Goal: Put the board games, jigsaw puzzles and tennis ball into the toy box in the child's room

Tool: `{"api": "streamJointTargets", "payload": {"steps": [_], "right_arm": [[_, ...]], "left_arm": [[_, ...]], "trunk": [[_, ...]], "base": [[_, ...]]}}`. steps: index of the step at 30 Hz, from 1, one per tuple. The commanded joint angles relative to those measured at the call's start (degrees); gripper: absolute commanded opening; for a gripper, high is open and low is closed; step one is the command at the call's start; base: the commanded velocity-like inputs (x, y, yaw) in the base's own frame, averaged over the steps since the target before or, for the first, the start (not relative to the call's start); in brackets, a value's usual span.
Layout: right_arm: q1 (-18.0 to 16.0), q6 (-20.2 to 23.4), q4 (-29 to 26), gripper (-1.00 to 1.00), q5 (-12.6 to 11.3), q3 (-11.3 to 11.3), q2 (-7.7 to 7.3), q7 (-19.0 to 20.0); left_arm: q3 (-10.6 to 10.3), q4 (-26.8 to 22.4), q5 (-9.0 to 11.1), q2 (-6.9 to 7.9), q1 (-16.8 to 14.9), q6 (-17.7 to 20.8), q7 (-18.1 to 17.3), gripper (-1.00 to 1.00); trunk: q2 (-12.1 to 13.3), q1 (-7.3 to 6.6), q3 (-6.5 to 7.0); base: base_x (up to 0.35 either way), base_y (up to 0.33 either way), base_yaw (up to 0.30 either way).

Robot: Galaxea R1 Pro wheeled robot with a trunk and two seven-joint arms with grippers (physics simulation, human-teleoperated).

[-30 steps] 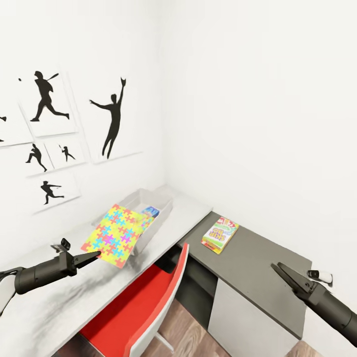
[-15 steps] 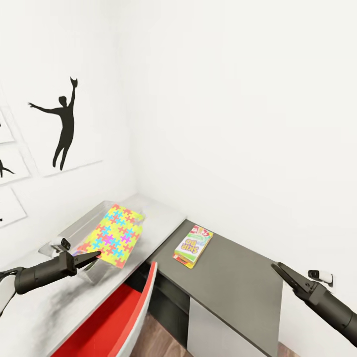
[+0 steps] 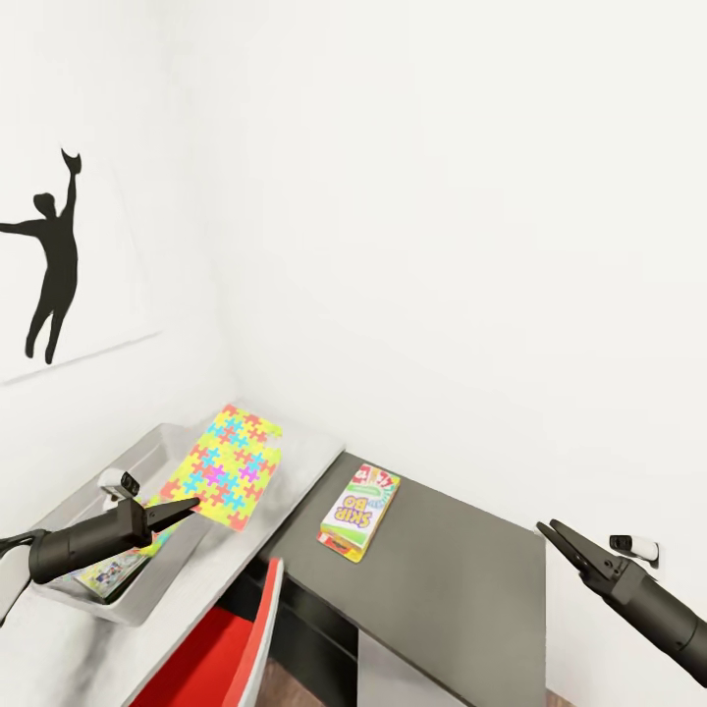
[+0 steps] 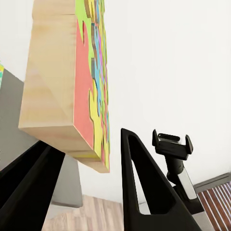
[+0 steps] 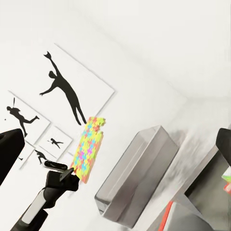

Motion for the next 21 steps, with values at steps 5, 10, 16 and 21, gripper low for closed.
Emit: {"api": "streamJointTargets", "payload": {"steps": [5,10,16,21], "right_arm": [[-0.05,0.26,0.0,1.0,-0.17,-0.02,0.09,0.04],[-0.05,0.25,-0.01,1.0,-0.17,-0.02,0.08,0.04],[-0.05,0.23,-0.01,1.0,-0.17,-0.02,0.3,0.04],[-0.05,0.17,-0.07,1.0,-0.03,-0.01,0.39,0.05]], "left_arm": [[0.02,0.0,0.01,0.01,-0.05,0.23,-0.13,-1.0],[0.02,0.01,0.01,0.01,-0.05,0.23,-0.18,-1.0],[0.02,0.01,0.01,0.01,-0.05,0.23,-0.15,-1.0],[0.02,0.01,-0.01,0.01,-0.04,0.23,-0.1,-1.0]], "trunk": [[-0.09,0.04,-0.08],[-0.09,0.04,-0.05],[-0.09,0.04,-0.04],[-0.09,0.04,-0.04]], "base": [[0.206,0.016,-0.021],[0.078,0.014,-0.003],[0.121,0.073,0.0],[0.144,0.027,0.0]]}}
